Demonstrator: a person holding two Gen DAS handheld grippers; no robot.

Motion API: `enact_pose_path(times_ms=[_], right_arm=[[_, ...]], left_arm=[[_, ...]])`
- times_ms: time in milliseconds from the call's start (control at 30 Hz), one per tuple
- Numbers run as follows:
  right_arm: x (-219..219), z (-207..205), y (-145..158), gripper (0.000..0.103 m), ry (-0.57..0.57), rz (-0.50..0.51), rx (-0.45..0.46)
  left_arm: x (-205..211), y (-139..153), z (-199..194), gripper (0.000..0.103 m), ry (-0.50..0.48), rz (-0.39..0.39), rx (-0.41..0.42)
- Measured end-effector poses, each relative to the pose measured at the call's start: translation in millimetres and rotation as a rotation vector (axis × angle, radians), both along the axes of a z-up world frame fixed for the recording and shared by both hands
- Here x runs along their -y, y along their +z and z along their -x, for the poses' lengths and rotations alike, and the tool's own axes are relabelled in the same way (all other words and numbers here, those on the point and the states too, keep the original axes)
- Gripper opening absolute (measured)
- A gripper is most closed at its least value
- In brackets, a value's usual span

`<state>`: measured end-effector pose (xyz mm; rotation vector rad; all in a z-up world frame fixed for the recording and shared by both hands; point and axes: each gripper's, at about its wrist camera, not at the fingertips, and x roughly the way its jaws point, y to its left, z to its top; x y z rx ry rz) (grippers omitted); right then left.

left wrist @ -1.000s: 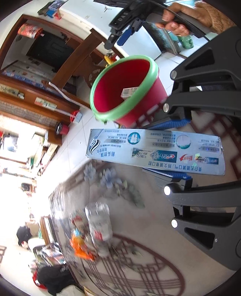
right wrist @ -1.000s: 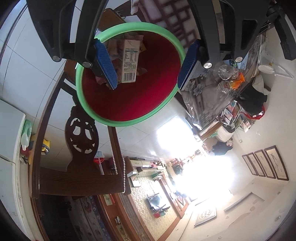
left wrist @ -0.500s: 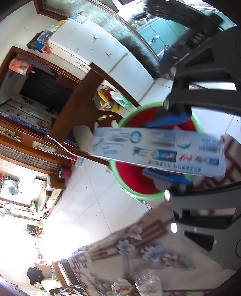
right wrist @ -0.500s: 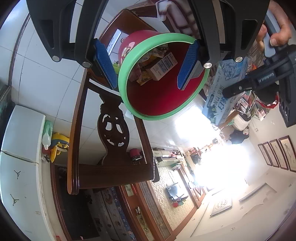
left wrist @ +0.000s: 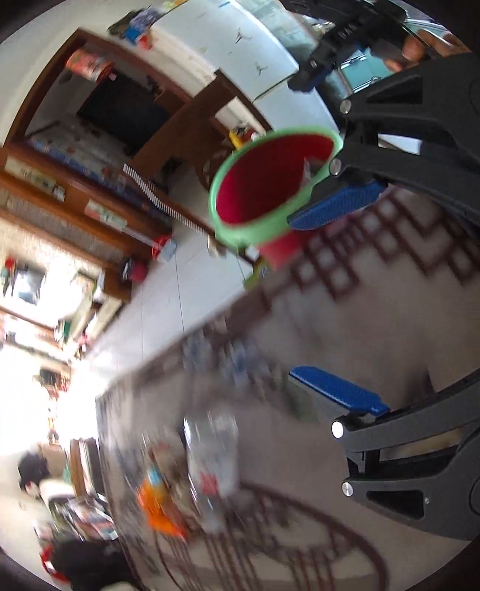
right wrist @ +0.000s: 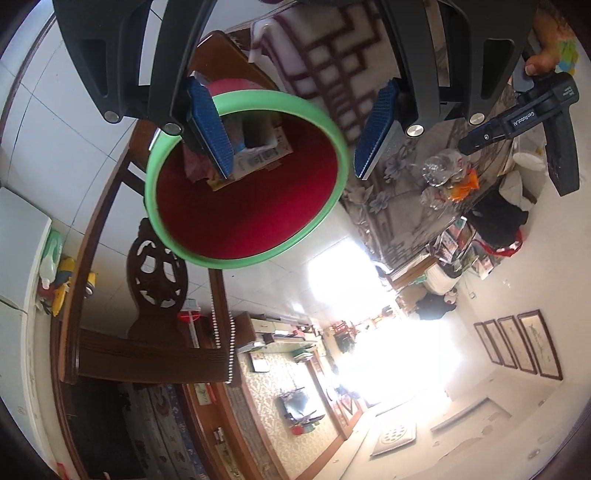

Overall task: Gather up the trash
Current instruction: 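Open the right tool to drop the carton in the bin while the left tool drops the toothpaste box, then move both open tools away from the bin back toward the table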

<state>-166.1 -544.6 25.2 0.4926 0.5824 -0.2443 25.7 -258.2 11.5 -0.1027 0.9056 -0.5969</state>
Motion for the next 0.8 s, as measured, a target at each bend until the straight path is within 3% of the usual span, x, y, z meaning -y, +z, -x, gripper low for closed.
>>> enact_pose_path(times_ms=[200,367,567,800], right_arm=[[-45.9,-31.1,-3.3,0.066,0.131,0.027,-0.049],[-85.2,-58.1,-4.0,0.066,0.245,0.092,-0.106],[-127.8,-107.9,2.9,0.066,0.362,0.153,-0.157],[-189.2,-199.4,11.7,0.072,0.535,0.276,-0.198]], left_arm=[[-102.6,-6.0,-15.4,0.074,0.175,-0.041,-0.02],[-161.3,-12.5,-25.5,0.074,0.275,-0.051,0.001],[-194.8,-32.9,-37.1,0.074,0.349,0.062,-0.109],[-207.7,-17.4,-32.5,0.075,0.355,0.15,-0.077]])
